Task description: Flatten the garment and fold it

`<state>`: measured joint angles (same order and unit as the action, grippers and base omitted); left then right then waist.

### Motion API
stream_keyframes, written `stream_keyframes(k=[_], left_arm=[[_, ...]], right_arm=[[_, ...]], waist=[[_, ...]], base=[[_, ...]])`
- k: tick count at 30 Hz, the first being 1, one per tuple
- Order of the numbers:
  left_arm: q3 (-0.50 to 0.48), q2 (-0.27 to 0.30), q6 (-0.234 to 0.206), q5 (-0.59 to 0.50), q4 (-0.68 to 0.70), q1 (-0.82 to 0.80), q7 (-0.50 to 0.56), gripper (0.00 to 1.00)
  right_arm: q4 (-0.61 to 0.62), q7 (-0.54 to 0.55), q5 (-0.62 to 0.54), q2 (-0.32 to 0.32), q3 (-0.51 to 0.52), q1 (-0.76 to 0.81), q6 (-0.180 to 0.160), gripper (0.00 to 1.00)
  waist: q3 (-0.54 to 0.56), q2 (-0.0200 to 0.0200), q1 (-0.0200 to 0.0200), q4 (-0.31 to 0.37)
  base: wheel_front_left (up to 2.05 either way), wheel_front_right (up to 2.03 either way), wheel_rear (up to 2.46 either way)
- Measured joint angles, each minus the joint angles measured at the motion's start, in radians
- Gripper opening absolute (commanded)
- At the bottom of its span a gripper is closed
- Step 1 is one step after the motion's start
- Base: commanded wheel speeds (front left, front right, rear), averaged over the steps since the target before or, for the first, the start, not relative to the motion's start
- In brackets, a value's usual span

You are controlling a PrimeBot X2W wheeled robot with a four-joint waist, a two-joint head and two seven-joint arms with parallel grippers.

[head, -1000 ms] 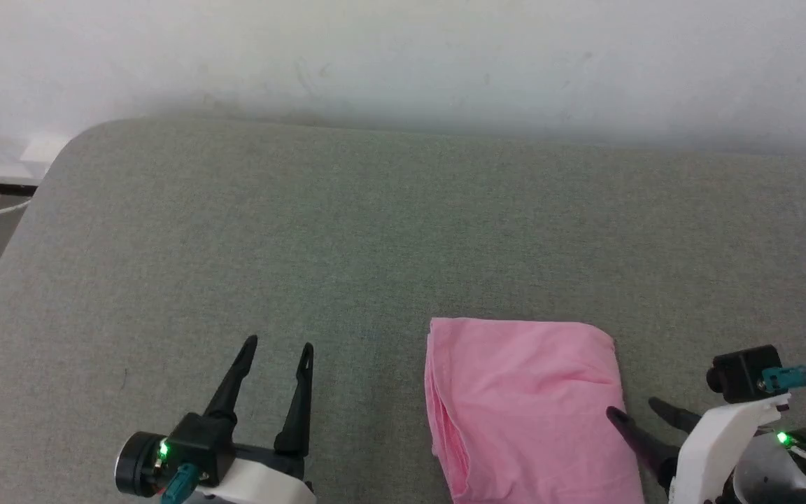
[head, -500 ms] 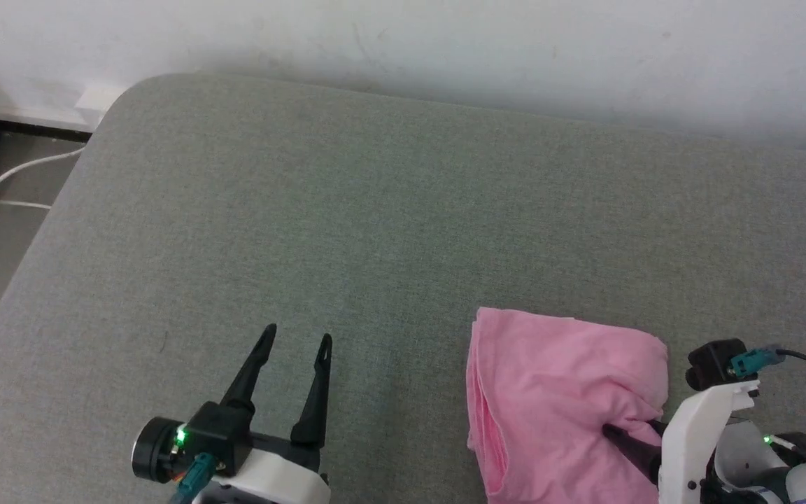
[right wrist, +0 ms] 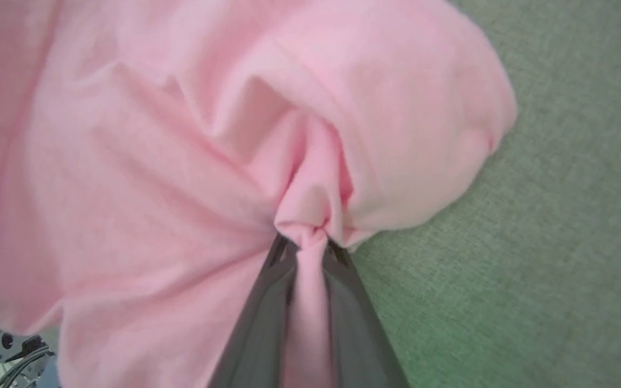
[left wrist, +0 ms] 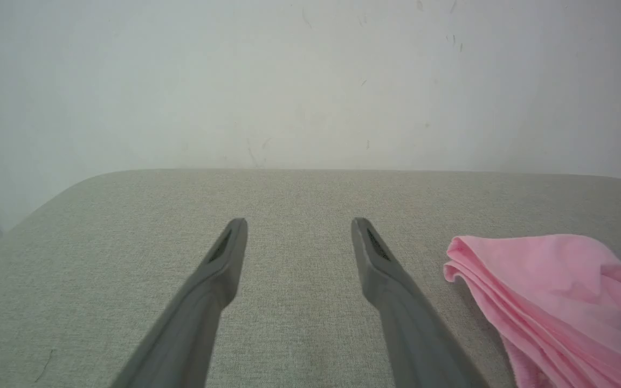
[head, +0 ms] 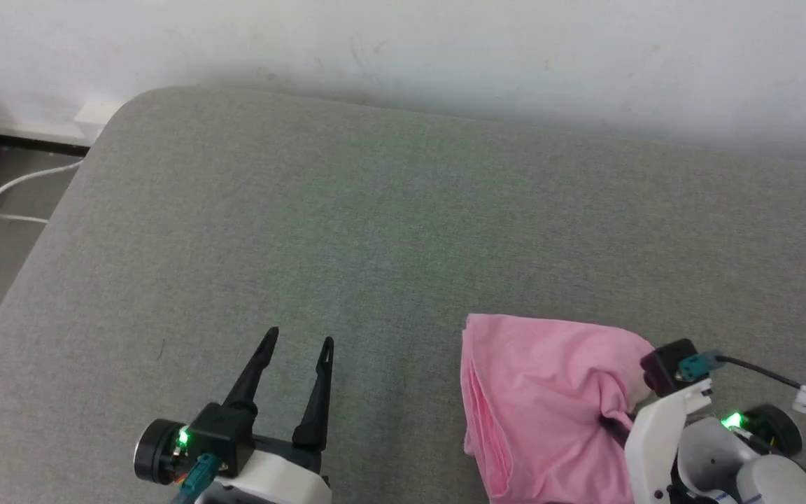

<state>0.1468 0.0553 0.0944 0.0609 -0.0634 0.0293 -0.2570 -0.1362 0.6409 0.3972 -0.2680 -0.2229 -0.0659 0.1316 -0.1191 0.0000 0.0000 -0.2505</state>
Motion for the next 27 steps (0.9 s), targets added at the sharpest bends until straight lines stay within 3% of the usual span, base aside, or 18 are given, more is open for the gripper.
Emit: stream_keyframes(k=[7, 13, 20, 27], left_arm=[[0.032, -0.001, 0.000, 0.001, 0.008, 0.007, 0.000, 1.00], [0.085, -0.002, -0.009, 0.010, 0.012, -0.008, 0.000, 1.00], [0.131, -0.004, -0.017, 0.017, 0.011, -0.080, 0.000, 1.00], [0.142, -0.004, -0.015, 0.005, 0.008, -0.160, 0.000, 1.00]], right_arm=[[0.080, -0.013, -0.176, -0.133, -0.123, -0.105, 0.001, 0.00], [0.114, 0.030, -0.196, -0.268, -0.197, -0.204, 0.001, 0.00], [0.095, 0.016, -0.174, -0.426, -0.197, -0.277, 0.001, 0.00], [-0.016, -0.100, -0.154, -0.513, -0.140, -0.302, 0.001, 0.00]], waist=[[0.022, 0.0000, 0.0000, 0.073], [0.017, 0.0000, 0.0000, 0.178], [-0.028, 0.0001, 0.0000, 0.310], [-0.135, 0.0000, 0.0001, 0.382]], base=[[0.00, 0.00, 0.00], [0.00, 0.00, 0.00], [0.00, 0.00, 0.00], [0.00, 0.00, 0.00]])
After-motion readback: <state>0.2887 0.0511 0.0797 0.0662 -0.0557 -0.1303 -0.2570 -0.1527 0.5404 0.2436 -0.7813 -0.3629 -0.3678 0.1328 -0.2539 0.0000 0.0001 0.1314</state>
